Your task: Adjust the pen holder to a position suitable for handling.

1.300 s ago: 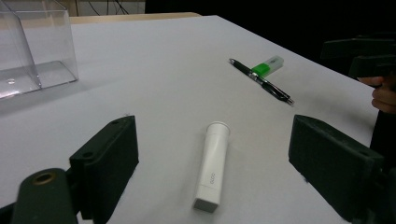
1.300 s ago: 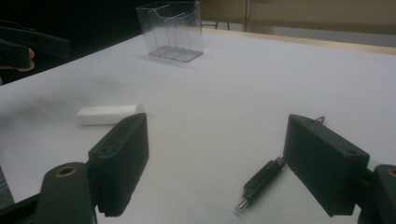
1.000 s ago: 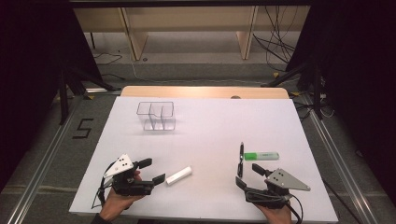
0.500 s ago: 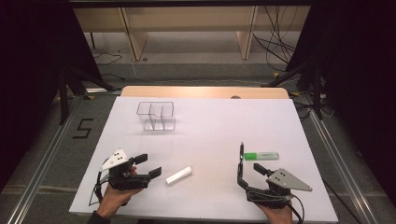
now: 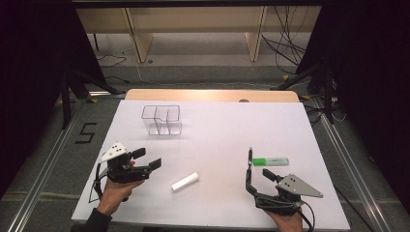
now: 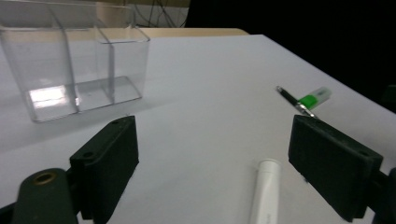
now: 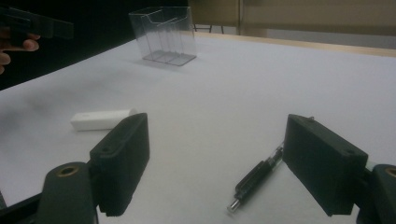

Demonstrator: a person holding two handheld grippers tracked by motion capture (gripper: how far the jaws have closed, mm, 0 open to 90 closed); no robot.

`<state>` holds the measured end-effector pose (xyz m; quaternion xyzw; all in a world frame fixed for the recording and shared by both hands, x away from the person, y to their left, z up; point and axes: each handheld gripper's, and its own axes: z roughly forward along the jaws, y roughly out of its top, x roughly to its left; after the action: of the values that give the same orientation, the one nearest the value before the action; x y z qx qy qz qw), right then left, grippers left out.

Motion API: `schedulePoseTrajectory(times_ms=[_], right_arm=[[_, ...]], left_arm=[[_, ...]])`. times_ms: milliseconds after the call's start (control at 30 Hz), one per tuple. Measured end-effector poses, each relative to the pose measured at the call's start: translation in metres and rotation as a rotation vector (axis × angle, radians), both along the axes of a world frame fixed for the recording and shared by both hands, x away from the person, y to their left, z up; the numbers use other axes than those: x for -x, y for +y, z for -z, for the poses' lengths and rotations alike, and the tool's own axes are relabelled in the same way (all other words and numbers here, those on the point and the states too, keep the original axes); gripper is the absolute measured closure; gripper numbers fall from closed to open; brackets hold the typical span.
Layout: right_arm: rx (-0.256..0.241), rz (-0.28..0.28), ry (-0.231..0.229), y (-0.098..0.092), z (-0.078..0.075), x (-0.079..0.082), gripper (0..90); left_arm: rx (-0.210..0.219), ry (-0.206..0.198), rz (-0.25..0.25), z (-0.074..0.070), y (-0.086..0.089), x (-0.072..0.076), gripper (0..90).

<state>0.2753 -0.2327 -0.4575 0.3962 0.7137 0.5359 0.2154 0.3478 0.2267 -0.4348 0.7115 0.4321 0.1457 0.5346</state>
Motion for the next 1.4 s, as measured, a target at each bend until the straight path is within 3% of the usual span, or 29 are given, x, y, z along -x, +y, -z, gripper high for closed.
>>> schedulePoseTrajectory(times_ms=[433, 833, 1000, 1067, 1100, 1133, 1200, 1233, 1267, 1300, 1400], right_arm=[[0.012, -0.001, -0.004, 0.001, 0.000, 0.000, 24.0], [0.014, 0.001, -0.002, 0.000, 0.000, 0.000, 24.0], [0.017, -0.002, -0.001, 0.001, 0.001, 0.000, 24.0], [0.018, -0.002, -0.001, 0.001, 0.001, 0.000, 24.0], [0.016, -0.003, -0.001, 0.001, 0.001, 0.000, 24.0], [0.016, -0.003, -0.001, 0.001, 0.001, 0.000, 24.0], [0.016, -0.003, 0.001, 0.001, 0.001, 0.000, 24.0], [0.016, -0.003, 0.001, 0.001, 0.001, 0.000, 24.0], [0.018, -0.007, 0.003, 0.002, 0.001, 0.000, 24.0], [0.018, -0.007, 0.003, 0.002, 0.001, 0.000, 24.0], [0.020, -0.010, 0.005, 0.002, 0.001, 0.000, 24.1]], left_arm=[[-0.079, 0.042, -0.129, -0.001, 0.020, -0.036, 15.5], [-0.108, 0.080, -0.244, 0.003, 0.041, -0.070, 21.2], [-0.119, 0.111, -0.320, 0.006, 0.052, -0.084, 32.2], [-0.125, 0.123, -0.339, 0.008, 0.055, -0.091, 39.3], [-0.128, 0.126, -0.349, 0.009, 0.056, -0.094, 48.1], [-0.128, 0.130, -0.354, 0.010, 0.057, -0.097, 48.1], [-0.133, 0.137, -0.356, 0.013, 0.058, -0.104, 62.4], [-0.139, 0.132, -0.352, 0.014, 0.059, -0.107, 62.4], [-0.135, 0.120, -0.349, 0.015, 0.059, -0.111, 72.2], [-0.134, 0.114, -0.347, 0.016, 0.060, -0.114, 72.2], [-0.139, 0.125, -0.332, 0.021, 0.060, -0.126, 84.0]])
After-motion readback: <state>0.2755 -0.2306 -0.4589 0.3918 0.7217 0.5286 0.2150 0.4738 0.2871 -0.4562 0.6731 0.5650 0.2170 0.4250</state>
